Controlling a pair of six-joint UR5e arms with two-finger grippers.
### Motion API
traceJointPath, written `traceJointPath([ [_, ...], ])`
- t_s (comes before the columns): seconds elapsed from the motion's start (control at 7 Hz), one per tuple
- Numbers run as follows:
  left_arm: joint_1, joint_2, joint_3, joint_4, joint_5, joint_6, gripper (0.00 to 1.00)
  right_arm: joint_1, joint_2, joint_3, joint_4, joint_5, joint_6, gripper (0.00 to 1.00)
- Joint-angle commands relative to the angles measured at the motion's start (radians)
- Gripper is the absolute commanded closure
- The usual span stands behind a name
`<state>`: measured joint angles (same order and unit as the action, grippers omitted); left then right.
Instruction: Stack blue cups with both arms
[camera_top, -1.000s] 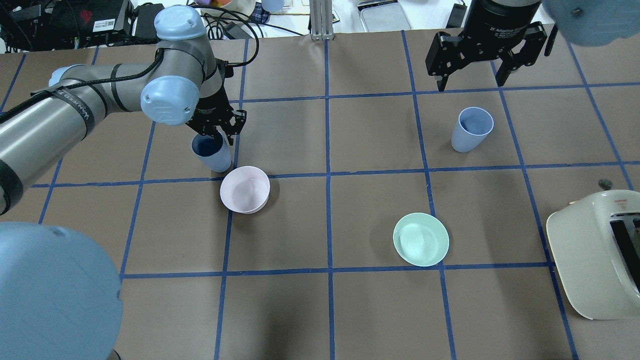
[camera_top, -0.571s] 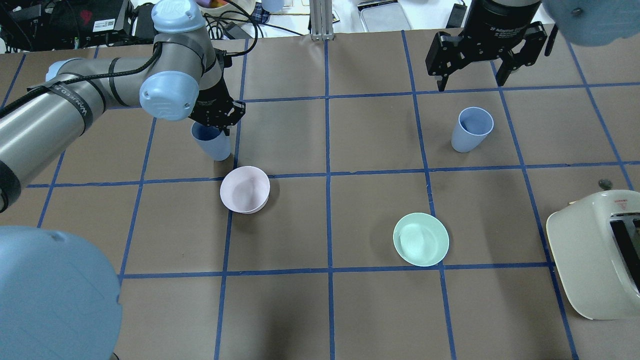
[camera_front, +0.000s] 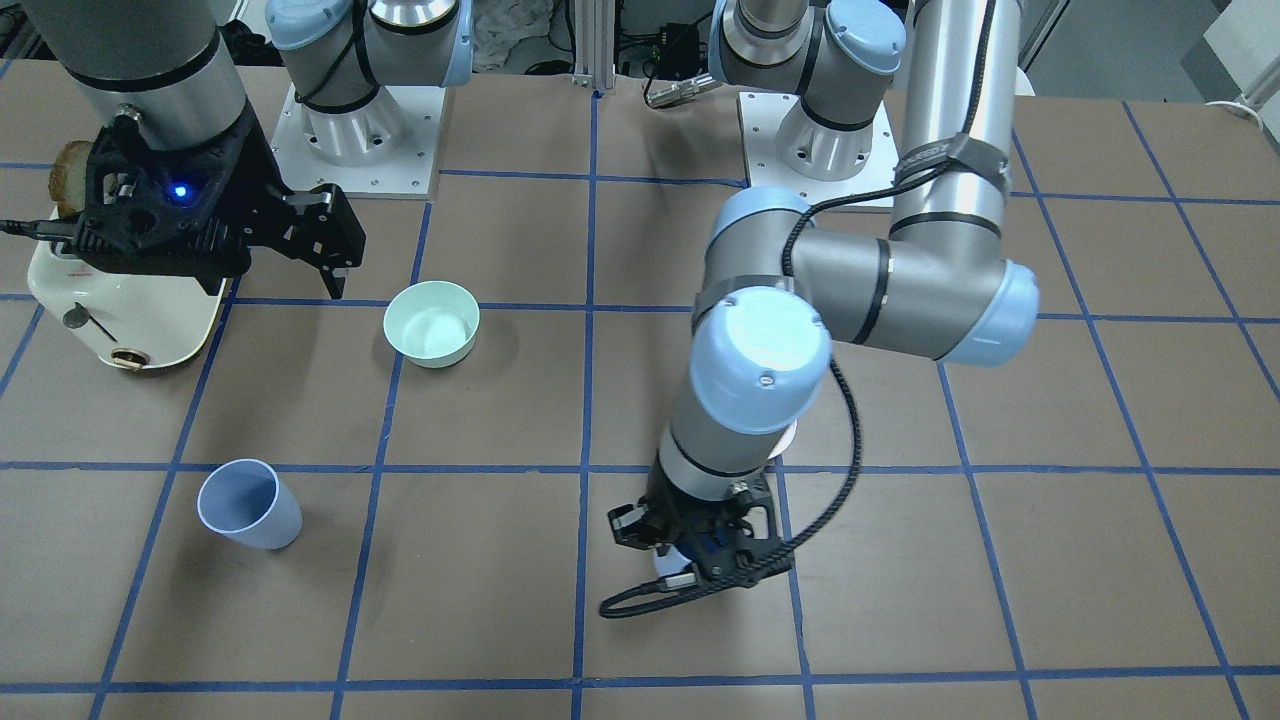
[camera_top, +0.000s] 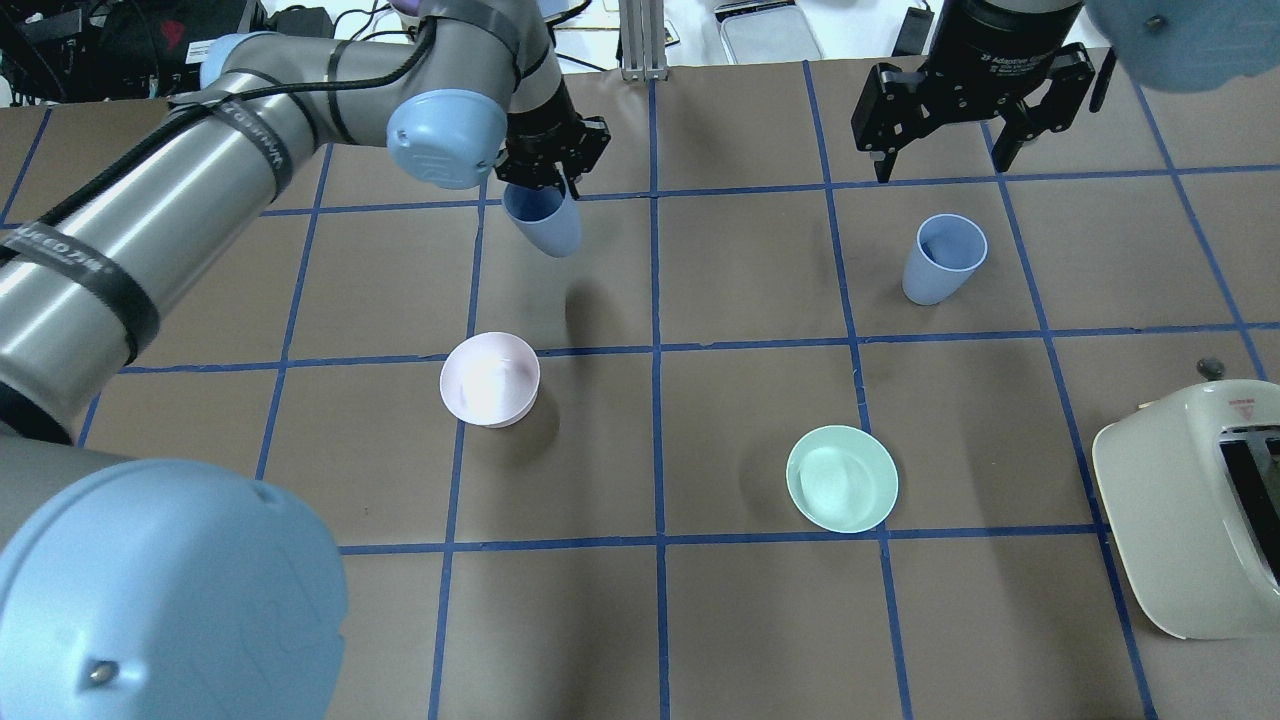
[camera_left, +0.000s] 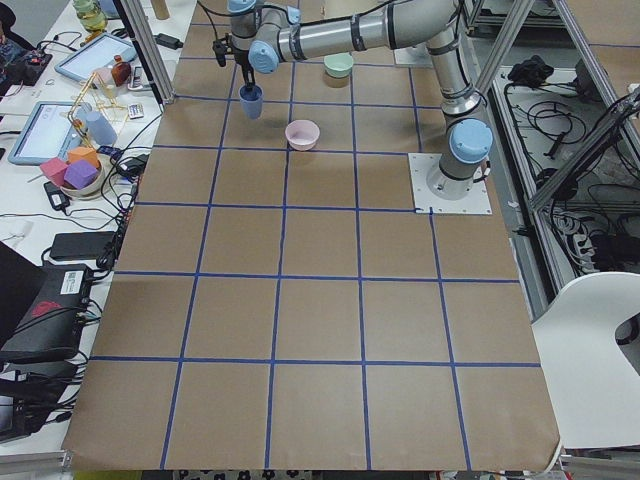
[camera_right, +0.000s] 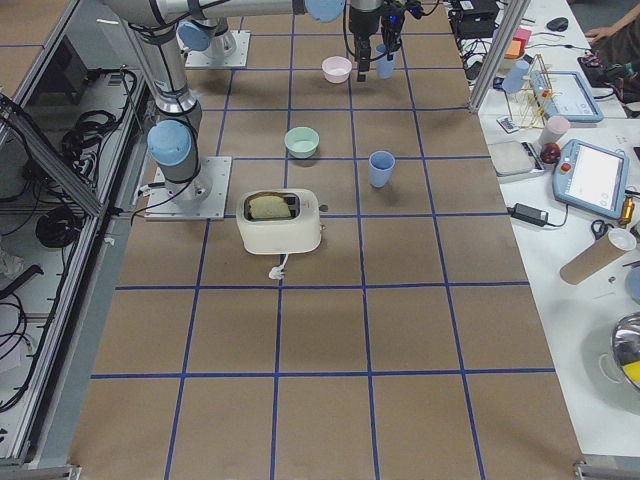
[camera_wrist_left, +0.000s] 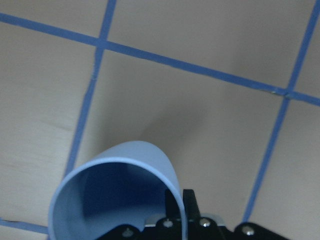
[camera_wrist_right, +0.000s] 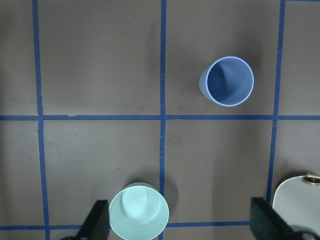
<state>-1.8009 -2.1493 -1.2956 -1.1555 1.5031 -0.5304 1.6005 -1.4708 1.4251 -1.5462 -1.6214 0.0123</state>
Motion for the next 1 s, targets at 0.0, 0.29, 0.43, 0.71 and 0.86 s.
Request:
traceJointPath([
  [0.0, -0.096, -0.035, 0.036, -0.047, 0.005, -0.079, 1.00, -0.001, 0.001, 0.002, 0.000, 0.000, 0.000, 0.00],
  [0.29, -0.133, -0.041, 0.032, -0.093, 0.003, -0.103, 1.00, -0.001, 0.001, 0.000, 0.000, 0.000, 0.000, 0.00],
  [0.43, -0.158, -0.040, 0.010, -0.111, 0.005, -0.108, 1.00, -0.001, 0.001, 0.000, 0.000, 0.000, 0.000, 0.00],
  [0.71, -0.164, -0.034, -0.036, -0.105, 0.006, -0.109, 1.00, -0.001, 0.003, 0.002, 0.000, 0.000, 0.000, 0.00],
  [0.86, -0.164, -0.040, -0.043, -0.105, 0.006, -0.105, 0.01, -0.001, 0.001, 0.002, 0.000, 0.000, 0.000, 0.00],
])
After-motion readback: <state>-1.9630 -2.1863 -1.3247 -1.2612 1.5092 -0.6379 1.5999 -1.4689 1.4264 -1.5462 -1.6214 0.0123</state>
